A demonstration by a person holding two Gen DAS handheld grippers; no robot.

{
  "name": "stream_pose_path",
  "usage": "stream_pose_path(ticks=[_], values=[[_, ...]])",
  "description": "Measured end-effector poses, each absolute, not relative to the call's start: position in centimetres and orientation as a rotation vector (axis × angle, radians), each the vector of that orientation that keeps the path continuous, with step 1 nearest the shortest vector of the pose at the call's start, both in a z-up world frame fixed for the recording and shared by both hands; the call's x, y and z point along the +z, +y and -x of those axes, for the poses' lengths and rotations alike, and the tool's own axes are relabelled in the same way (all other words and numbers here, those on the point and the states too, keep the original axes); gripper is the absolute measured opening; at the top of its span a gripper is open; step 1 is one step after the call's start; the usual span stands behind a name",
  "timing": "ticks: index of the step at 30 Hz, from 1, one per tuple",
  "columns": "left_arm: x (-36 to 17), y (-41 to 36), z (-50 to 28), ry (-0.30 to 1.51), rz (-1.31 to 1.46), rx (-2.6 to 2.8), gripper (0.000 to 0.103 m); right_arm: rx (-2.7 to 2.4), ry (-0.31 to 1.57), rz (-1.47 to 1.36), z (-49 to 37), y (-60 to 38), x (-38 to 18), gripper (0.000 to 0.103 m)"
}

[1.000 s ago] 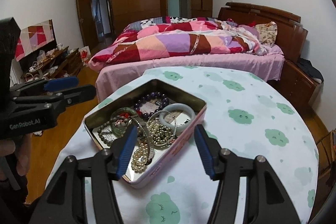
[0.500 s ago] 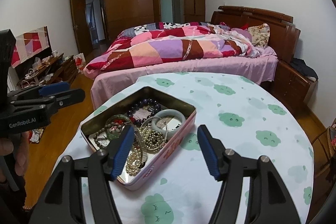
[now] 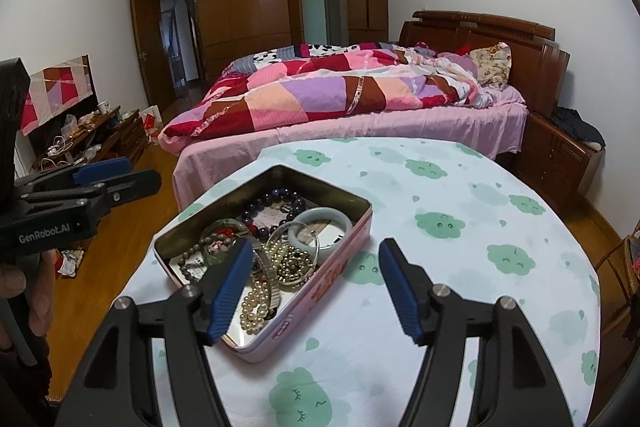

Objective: Organize jewelry

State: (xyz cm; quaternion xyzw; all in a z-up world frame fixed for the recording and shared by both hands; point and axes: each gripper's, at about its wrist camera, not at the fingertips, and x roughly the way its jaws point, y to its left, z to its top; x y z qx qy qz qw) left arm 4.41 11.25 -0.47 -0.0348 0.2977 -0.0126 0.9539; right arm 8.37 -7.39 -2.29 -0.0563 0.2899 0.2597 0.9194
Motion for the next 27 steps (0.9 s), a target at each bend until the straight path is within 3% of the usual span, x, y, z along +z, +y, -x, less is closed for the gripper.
stream_pose_path(ticks=[27], values=[[-0.77,11.30,-4.55,0.633,0.086,-0.012,0.066,0.529,0.593,0.112,-8.25,-7.70,-2.69,0.073]])
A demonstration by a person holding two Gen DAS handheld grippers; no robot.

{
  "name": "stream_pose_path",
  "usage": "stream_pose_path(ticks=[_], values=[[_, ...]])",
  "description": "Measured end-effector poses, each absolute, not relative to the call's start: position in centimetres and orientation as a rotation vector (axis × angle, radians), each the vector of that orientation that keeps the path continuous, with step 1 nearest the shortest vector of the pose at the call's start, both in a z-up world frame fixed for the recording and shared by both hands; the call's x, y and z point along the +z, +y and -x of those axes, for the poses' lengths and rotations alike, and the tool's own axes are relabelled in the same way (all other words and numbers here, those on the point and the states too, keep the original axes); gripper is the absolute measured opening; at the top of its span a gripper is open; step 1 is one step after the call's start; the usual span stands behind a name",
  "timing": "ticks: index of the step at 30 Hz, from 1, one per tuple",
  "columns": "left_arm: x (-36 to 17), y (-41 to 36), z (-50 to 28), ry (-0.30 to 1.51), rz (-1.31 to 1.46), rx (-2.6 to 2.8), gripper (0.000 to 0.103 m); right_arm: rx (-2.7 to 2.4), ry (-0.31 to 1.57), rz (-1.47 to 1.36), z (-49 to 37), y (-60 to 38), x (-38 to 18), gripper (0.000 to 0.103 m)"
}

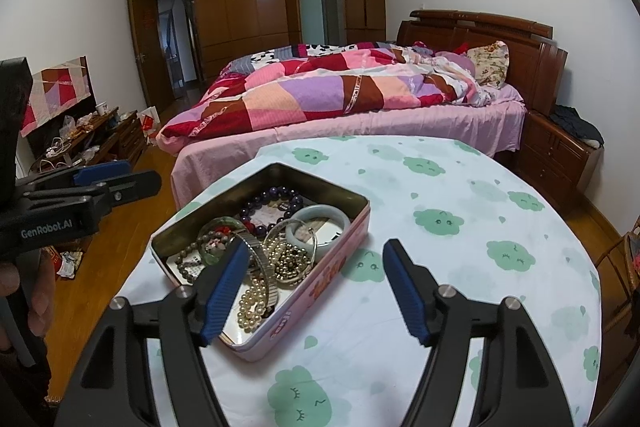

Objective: Organize jewelry

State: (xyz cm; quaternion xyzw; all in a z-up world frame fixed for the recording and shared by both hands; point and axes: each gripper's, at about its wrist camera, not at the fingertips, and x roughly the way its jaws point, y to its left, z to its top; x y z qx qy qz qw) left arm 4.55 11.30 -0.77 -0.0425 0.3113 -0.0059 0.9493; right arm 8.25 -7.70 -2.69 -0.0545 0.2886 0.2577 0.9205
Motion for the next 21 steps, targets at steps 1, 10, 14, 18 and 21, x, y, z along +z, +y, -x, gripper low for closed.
stream_pose_path(ticks=[1,10,14,18,21], values=[[-0.8,11.3,-4.5,0.633,0.089,-0.014,0.066,0.529,0.593,0.112,-8.3,-7.7,-2.7,0.073],[-0.8,11.2,-4.8,0.634,0.083,0.018,0.084,0.529,0.596,0.112,-8.1,-7.9,-3.0,0.075],[-1.0,11.3,-4.8,0.636,0.079,0.026,0.085,0.529,0.598,0.113,-8.1,-8.0,-3.2,0.076],[-1.0,11.2,-4.7,0.626,0.065,0.020,0.085,0.523,0.600,0.113,-8.2,-8.2,-3.5,0.078],[-1.0,11.0,-4.7,0.623,0.060,0.019,0.085,0.512,0.612,0.116,-8.4,-8.3,-3.9,0.079]])
